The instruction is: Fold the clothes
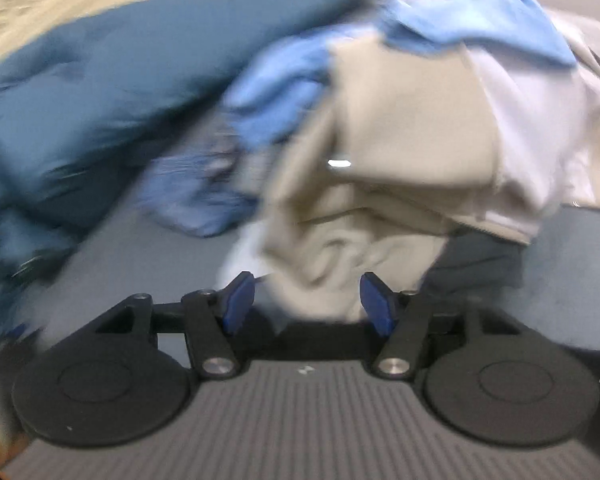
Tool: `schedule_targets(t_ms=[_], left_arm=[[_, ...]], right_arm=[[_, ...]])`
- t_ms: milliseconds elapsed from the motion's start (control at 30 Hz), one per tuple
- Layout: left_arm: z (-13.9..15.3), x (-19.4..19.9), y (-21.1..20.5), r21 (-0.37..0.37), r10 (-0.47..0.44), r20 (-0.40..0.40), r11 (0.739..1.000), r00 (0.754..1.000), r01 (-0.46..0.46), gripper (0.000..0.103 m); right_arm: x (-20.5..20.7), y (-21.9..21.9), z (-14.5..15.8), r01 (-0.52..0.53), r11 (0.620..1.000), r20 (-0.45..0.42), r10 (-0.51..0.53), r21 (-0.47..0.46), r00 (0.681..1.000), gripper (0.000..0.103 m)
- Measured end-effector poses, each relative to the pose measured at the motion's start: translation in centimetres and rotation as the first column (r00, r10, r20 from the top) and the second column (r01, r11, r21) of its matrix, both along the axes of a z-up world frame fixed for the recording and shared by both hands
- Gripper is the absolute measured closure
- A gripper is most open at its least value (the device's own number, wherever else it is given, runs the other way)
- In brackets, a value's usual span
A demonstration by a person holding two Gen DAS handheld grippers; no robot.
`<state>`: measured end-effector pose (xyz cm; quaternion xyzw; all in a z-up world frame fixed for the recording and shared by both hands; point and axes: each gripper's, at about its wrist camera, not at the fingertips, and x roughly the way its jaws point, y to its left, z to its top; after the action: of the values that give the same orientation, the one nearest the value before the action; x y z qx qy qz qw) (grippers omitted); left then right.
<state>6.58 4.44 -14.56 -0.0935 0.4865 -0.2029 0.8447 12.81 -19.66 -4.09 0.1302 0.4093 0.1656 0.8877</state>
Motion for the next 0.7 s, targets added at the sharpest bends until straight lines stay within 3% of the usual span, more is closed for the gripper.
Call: schedule_targets(t_ms=[67,133,167,200,300,367,433,500,600,700], left_arm=[[-0.1,0.2,0.3,-0.015,0.013,-0.024,1.0,1.0,-0.014,0.079],[-0.6,1.1,0.2,-0.024,0.035,-0.059,0.999,0.998,-0.036,0.076],[-0.8,1.3,0.1,-0.033,0.045,-0.062,0.998,0.997,-0.047,0.08],[-0.8,1.4,0.0,-0.033,0.056,-0.051,0.998,0.997,-0.058,0.095],[0.4,-0.4,-1.1,0.033,0.02,0.071,0.999,0.997,-0.022,0.098],[1.2,-2.4,-2.4,0.106,-0.06,0.18,0.994,0.982,0.041,0.098],[1.8,-4.6,-3.8,0.195,-0.168,0.281,0.974,0.945,0.115,0.098],[1.4,-6.5,-5.4,0.295,-0.288,0.34,0.937,0.895,0.189,0.098],[0.3,-8.5,-7.3,0.419,-0.439,0.383,0.867,0.813,0.27,0.098],[-0.1,-9.5,-8.2,0.478,-0.519,0.389,0.82,0.761,0.315,0.098]], right_arm=[[-2.3,0.7,0.9,-0.078,0.997,0.0,0.078,0.005,0.997,0.043],[-3.8,1.5,1.1,-0.089,0.996,-0.014,0.088,-0.032,0.996,0.042],[-4.1,1.7,1.1,-0.079,0.996,-0.021,0.078,-0.046,0.997,0.042],[-4.3,2.0,0.9,-0.064,0.996,-0.029,0.062,-0.056,0.998,0.042],[-4.9,2.7,0.2,-0.001,0.998,-0.04,-0.002,-0.061,0.999,0.042],[-5.0,2.6,0.0,0.044,0.998,-0.041,-0.046,-0.052,0.998,0.042],[-3.8,2.3,-0.6,0.06,0.998,-0.053,-0.062,-0.031,0.997,0.042],[-2.5,2.5,-1.3,0.026,0.999,-0.084,-0.027,-0.019,0.996,0.042],[0.0,4.1,-2.5,-0.092,0.995,-0.143,0.084,-0.047,0.986,0.042],[1.7,6.6,-4.3,-0.219,0.97,-0.208,0.194,-0.105,0.959,0.042]])
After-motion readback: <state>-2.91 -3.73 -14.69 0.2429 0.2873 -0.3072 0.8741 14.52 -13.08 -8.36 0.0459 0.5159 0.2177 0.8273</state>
